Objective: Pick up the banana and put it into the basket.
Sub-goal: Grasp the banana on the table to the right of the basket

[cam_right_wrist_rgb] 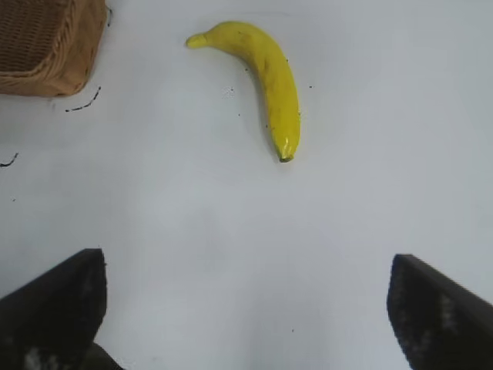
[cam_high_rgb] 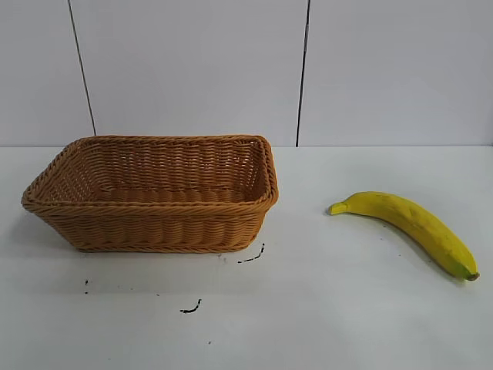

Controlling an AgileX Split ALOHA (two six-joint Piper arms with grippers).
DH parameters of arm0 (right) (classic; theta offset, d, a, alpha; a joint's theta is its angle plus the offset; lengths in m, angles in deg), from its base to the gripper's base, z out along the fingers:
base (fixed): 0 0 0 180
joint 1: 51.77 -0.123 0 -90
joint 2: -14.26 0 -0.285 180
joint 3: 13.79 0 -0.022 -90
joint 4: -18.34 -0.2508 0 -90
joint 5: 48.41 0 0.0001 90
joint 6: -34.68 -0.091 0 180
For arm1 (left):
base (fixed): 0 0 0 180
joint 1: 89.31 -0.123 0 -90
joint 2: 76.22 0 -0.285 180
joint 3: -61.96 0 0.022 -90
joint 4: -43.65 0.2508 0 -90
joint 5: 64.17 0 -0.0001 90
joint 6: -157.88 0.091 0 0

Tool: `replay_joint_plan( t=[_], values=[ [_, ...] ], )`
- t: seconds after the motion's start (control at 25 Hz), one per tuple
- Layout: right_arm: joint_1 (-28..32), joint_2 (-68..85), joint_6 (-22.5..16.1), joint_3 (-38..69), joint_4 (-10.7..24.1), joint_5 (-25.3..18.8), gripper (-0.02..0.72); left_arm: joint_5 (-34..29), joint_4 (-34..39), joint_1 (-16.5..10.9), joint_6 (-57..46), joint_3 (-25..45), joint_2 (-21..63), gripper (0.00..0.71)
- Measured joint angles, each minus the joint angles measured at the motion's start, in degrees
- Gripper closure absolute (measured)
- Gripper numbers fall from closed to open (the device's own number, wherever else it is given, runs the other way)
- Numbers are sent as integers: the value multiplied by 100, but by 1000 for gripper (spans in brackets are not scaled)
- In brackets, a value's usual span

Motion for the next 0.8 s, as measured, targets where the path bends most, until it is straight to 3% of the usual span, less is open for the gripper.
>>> replay_joint_plan(
  t=[0.12,0.48,0.64,0.8],
  values=[
    [0,-1034,141,-538,0,-115,11,0,0,0,0,0,0,20],
    [0,-3460,1398,-2110,0,-160,11,0,0,0,0,0,0,20],
    [0,-4126,1951,-2596,-64,211,11,0,0,0,0,0,0,20],
    [0,-4735,2145,-2851,-83,603,11,0,0,0,0,0,0,20]
  ],
)
